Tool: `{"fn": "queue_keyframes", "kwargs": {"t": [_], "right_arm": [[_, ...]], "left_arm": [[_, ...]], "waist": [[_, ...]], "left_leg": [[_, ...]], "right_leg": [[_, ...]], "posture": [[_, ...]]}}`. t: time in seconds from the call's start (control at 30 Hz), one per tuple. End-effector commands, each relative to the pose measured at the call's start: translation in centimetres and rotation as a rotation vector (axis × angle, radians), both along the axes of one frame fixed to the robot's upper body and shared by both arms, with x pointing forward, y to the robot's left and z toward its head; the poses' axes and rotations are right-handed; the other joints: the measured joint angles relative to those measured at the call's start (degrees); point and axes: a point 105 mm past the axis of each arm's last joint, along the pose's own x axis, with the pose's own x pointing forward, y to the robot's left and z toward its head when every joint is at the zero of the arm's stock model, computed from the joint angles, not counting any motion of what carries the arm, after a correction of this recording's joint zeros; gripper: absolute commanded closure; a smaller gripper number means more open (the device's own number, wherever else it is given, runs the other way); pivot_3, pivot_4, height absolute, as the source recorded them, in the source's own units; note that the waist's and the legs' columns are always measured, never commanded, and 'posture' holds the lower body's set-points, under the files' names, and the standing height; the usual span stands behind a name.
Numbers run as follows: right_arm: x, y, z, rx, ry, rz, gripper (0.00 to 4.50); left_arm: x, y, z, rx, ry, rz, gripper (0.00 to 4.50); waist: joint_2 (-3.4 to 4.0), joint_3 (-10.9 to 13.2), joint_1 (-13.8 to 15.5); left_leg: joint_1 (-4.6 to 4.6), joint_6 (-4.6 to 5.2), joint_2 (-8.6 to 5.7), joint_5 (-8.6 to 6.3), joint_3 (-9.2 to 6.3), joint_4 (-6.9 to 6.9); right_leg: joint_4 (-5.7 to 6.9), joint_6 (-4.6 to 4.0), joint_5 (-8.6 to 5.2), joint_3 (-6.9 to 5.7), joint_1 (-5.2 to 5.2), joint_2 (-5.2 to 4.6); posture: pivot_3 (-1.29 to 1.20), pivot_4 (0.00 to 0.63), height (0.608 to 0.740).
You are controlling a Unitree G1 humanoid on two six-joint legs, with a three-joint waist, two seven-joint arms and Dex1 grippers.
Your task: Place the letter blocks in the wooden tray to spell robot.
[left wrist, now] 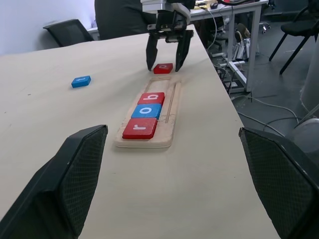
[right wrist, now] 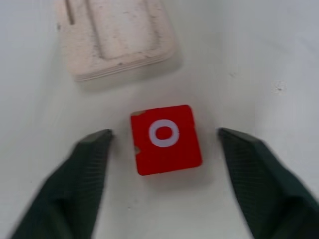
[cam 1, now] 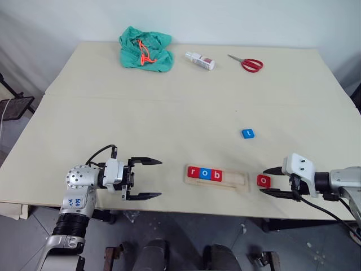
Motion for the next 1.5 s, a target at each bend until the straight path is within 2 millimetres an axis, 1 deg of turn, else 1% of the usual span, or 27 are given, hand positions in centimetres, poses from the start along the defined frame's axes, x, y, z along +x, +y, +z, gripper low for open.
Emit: {"fn": "queue_keyframes", "kwargs": {"t": [0.03, 0.07, 0.1, 0.17, 0.2, 0.27, 0.33, 0.37, 0.47, 0.6, 0.7, 0.8, 0.9, 1.17, 1.23, 1.27, 1.33, 1.47, 1.5], "right_arm": [[0.4, 0.5, 1.6, 0.019, -0.056, -0.002, 2.66], [0.4, 0.7, 1.9, 0.027, -0.063, -0.001, 3.01], [0.5, 0.9, 2.4, 0.042, -0.073, -0.003, 3.05], [0.8, 1.4, 3.2, 0.065, -0.086, -0.015, 3.05], [0.9, 2.0, 3.9, 0.096, -0.09, -0.019, 3.05], [1.0, 3.7, 5.5, 0.148, -0.097, 0.006, 3.05], [0.7, 5.2, 6.2, 0.153, -0.075, 0.046, 3.05], [0.6, 5.9, 5.9, 0.138, -0.055, 0.069, 3.05], [0.3, 7.1, 5.0, 0.112, -0.006, 0.096, 3.05], [0.4, 8.1, 3.7, 0.084, 0.02, 0.146, 3.05], [0.4, 8.6, 3.1, 0.071, 0.027, 0.173, 3.05], [0.7, 9.2, 3.1, 0.087, 0.02, 0.19, 3.05], [1.1, 9.2, 2.5, 0.077, 0.022, 0.19, 3.05], [1.4, 9.6, 1.7, 0.077, 0.028, 0.212, 3.05], [1.4, 9.5, 1.5, 0.064, 0.031, 0.218, 2.33], [1.2, 9.6, 1.6, 0.07, 0.035, 0.226, 2.05], [1.0, 9.7, 2.0, 0.075, 0.03, 0.225, 1.41], [1.0, 9.2, 2.9, 0.082, -0.003, 0.197, 0.04], [0.9, 9.0, 3.2, 0.083, -0.012, 0.188, 0.01]], "left_arm": [[0.2, 0.5, 0.8, -0.007, -0.032, 0.01, 0.0], [0.2, 0.5, 0.8, -0.006, -0.033, 0.01, 0.0], [0.3, 0.5, 0.8, -0.007, -0.034, 0.011, 0.0], [0.4, 0.6, 0.9, -0.008, -0.034, 0.013, 0.0], [0.5, 0.6, 0.9, -0.008, -0.035, 0.014, 0.0], [0.6, 0.5, 0.9, -0.01, -0.035, 0.014, 0.0], [0.8, 0.4, 0.9, -0.011, -0.035, 0.012, 0.0], [0.9, 0.4, 0.9, -0.013, -0.037, 0.013, 0.0], [1.1, 0.3, 1.0, -0.016, -0.043, 0.021, 0.0], [1.1, 0.2, 1.1, -0.021, -0.049, 0.026, 0.0], [1.0, 0.1, 1.1, -0.022, -0.053, 0.029, 0.0], [0.8, 0.2, 1.0, -0.025, -0.053, 0.038, 0.0], [0.6, 0.2, 1.0, -0.027, -0.051, 0.045, 0.0], [0.5, 0.2, 1.0, -0.03, -0.052, 0.06, 0.0], [0.6, 0.2, 1.0, -0.031, -0.053, 0.061, 0.0], [0.6, 0.2, 1.0, -0.031, -0.053, 0.062, 0.0], [0.6, 0.2, 1.0, -0.033, -0.053, 0.063, 0.0], [0.7, 0.1, 1.0, -0.036, -0.053, 0.064, 0.0], [0.8, 0.0, 1.0, -0.037, -0.053, 0.064, 0.0]], "waist": [[0.0, 0.0, 0.01], [0.0, 0.0, 0.01], [0.0, 0.0, 0.01], [0.0, 0.0, 0.02], [0.0, 0.0, 0.02], [0.0, 0.0, -0.05], [0.0, 0.0, -0.1], [0.0, 0.0, -0.04], [0.0, 0.0, 0.07], [-0.01, 0.01, 0.1], [-0.01, 0.01, -0.03], [-0.01, 0.01, -0.05], [-0.01, 0.01, -0.12], [-0.01, 0.01, 0.0], [-0.01, 0.01, -0.03], [-0.01, 0.01, -0.04], [-0.01, 0.01, -0.07], [-0.01, 0.01, -0.06], [-0.01, 0.01, -0.05]], "left_leg": [[0.0, 0.0, 0.0, 0.0, 0.0, 0.0], [0.0, 0.0, 0.0, 0.0, 0.0, 0.0], [0.0, 0.0, 0.0, 0.0, 0.0, -0.01], [-0.01, 0.0, 0.0, 0.0, -0.01, -0.02], [0.0, 0.0, 0.0, 0.0, -0.01, -0.01], [0.0, 0.0, 0.02, 0.0, -0.02, -0.01], [-0.01, 0.0, 0.05, 0.0, -0.02, -0.03], [0.0, -0.01, 0.06, 0.0, -0.03, -0.03], [0.0, -0.01, 0.03, -0.01, -0.05, -0.02], [-0.07, -0.01, -0.03, -0.01, -0.09, 0.01], [-0.06, -0.01, -0.02, -0.01, -0.08, 0.0], [-0.06, -0.01, -0.01, -0.01, -0.08, -0.01], [-0.05, -0.01, 0.01, -0.01, -0.08, -0.02], [-0.05, -0.01, 0.0, -0.01, -0.08, 0.01], [-0.05, -0.01, -0.01, -0.01, -0.08, 0.01], [-0.06, -0.01, -0.01, -0.01, -0.07, 0.0], [-0.05, -0.01, 0.0, -0.01, -0.08, 0.0], [-0.05, -0.01, 0.0, -0.01, -0.07, 0.0], [-0.05, -0.01, 0.0, -0.01, -0.08, -0.01]], "right_leg": [[0.0, 0.0, 0.0, 0.0, 0.0, 0.0], [0.0, 0.0, 0.0, 0.0, -0.01, 0.0], [0.0, 0.0, 0.0, 0.0, -0.01, 0.0], [0.0, 0.0, 0.0, 0.0, -0.01, 0.0], [0.0, 0.0, 0.0, 0.01, -0.01, 0.0], [0.0, 0.0, 0.0, 0.01, -0.02, 0.01], [0.0, 0.0, 0.0, 0.02, -0.04, 0.02], [0.0, 0.0, 0.0, 0.01, -0.04, 0.04], [0.0, 0.0, 0.0, 0.01, -0.02, 0.02], [0.0, 0.0, 0.0, 0.0, -0.04, -0.01], [0.0, 0.0, 0.0, 0.0, -0.05, 0.0], [0.0, 0.0, 0.0, 0.0, -0.06, 0.0], [0.01, 0.0, 0.0, 0.0, -0.06, 0.01], [0.02, 0.0, 0.0, 0.0, -0.06, 0.01], [0.01, 0.0, 0.0, 0.0, -0.06, 0.0], [0.01, 0.0, 0.0, 0.01, -0.07, 0.0], [0.01, 0.0, 0.0, 0.01, -0.07, 0.01], [0.01, 0.0, 0.0, 0.01, -0.07, 0.01], [0.01, 0.0, 0.0, 0.01, -0.07, 0.01]], "posture": [[0.0, 0.15, 0.74], [0.0, 0.15, 0.74], [0.0, 0.15, 0.74], [0.0, 0.15, 0.74], [0.0, 0.15, 0.74], [0.0, 0.15, 0.74], [0.0, 0.15, 0.74], [0.0, 0.15, 0.74], [0.0, 0.15, 0.74], [0.0, 0.15, 0.74], [0.0, 0.15, 0.74], [0.0, 0.15, 0.74], [0.0, 0.15, 0.74], [0.0, 0.15, 0.74], [0.0, 0.15, 0.74], [0.0, 0.15, 0.74], [0.0, 0.15, 0.74], [0.0, 0.15, 0.74], [0.0, 0.15, 0.74]]}}
